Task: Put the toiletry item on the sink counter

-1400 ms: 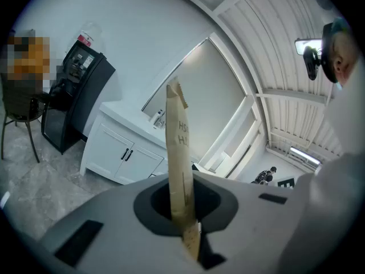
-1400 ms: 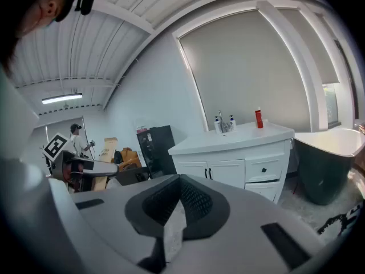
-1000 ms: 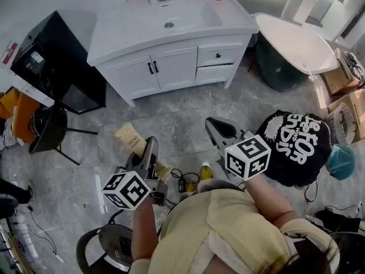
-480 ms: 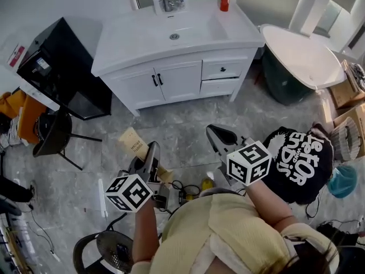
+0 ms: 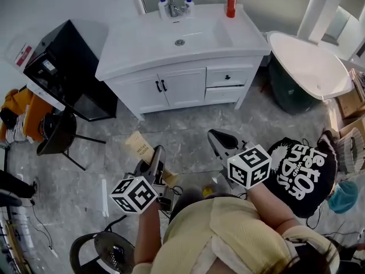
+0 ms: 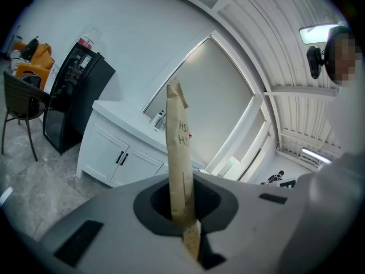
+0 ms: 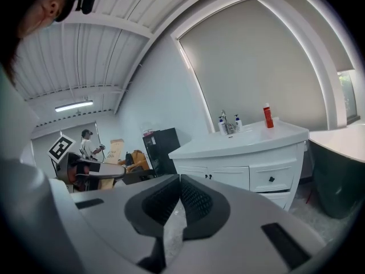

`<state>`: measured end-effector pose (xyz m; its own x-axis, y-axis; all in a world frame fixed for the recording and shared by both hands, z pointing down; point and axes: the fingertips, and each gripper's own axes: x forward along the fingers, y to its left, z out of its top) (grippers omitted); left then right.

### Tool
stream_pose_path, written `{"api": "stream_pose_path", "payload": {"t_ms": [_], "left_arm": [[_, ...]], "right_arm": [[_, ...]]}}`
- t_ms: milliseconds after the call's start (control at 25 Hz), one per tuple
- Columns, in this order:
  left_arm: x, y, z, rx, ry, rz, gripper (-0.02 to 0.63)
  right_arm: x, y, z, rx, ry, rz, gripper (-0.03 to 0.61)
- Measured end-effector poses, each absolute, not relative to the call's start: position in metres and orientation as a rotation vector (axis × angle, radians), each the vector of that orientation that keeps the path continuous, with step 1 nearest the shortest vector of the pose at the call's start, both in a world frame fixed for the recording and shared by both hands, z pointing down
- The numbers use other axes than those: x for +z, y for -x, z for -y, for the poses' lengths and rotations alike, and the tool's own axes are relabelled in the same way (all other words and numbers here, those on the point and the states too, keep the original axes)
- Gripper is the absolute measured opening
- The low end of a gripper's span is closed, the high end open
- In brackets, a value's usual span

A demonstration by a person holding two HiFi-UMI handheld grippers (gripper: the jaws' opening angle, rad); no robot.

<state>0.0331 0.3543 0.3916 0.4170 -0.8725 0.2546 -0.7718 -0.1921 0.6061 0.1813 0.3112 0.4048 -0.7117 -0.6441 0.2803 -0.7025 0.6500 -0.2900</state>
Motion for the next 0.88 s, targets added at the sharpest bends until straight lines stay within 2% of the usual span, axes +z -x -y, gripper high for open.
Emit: {"api": "stream_pose_path", "payload": {"t_ms": [440, 880], "left_arm": [[0.394, -0.043, -0.348, -0.139, -1.999, 1.396, 0.037], [0.394, -0.035, -0.307, -0.117, -2.051, 1.358, 0.037]], "right_arm": [[0.410, -0.194, -0.307, 0.593, -1.135, 2.697, 0.026], [0.419, -0.170, -0.279, 0.584, -1.124, 2.669, 0.026]]}}
